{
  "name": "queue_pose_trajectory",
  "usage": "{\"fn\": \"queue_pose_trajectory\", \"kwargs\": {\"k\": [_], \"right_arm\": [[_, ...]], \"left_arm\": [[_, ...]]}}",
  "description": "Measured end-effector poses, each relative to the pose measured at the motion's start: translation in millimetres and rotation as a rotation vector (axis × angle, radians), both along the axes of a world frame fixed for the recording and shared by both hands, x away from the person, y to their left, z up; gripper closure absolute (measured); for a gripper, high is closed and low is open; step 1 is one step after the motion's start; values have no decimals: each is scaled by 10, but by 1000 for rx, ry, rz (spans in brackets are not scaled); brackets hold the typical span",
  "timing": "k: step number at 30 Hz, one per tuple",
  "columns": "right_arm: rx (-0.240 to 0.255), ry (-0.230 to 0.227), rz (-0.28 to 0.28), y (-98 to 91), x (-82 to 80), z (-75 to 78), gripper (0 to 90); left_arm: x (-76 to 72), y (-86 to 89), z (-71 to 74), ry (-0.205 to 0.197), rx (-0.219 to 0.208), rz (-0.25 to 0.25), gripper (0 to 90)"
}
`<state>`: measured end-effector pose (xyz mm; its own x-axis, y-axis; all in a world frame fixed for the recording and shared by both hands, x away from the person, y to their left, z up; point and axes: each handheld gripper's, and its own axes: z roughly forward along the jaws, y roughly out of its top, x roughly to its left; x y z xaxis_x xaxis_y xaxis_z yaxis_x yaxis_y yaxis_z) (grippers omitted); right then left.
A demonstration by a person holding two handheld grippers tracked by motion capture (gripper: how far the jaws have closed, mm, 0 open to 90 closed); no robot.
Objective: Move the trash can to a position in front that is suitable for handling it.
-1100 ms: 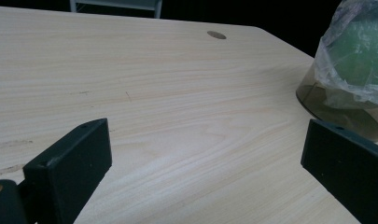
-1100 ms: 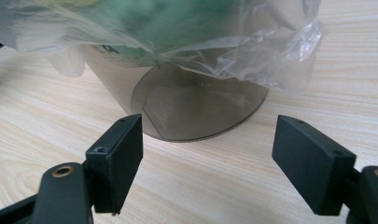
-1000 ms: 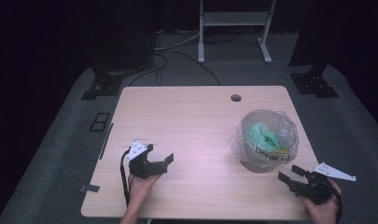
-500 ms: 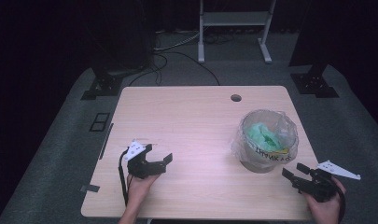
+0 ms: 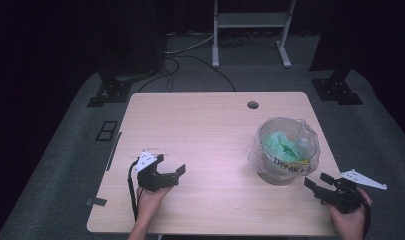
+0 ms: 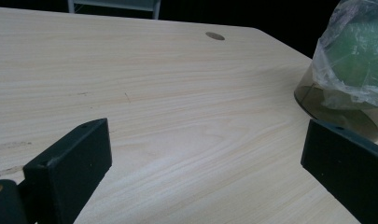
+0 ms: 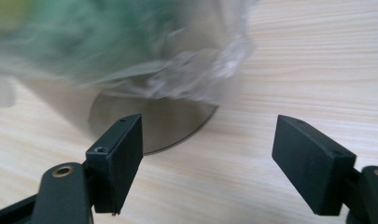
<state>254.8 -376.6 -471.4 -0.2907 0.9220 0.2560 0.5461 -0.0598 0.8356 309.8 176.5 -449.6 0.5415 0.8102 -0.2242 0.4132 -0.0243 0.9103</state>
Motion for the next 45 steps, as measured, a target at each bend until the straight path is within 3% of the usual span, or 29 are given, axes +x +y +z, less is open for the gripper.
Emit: {"fn": "queue_pose_trajectory", "kwargs": {"k": [19, 28, 45], "right_arm": [[-49, 36, -117, -146, 403, 103, 239], [-94, 18, -97, -19, 569, 205, 242], [-112, 15, -33, 259, 720, 238, 245]], "left_arm": [[6, 4, 0, 3, -10, 2, 5], [6, 9, 2, 4, -11, 0, 5], [1, 15, 7, 3, -18, 0, 5]]}}
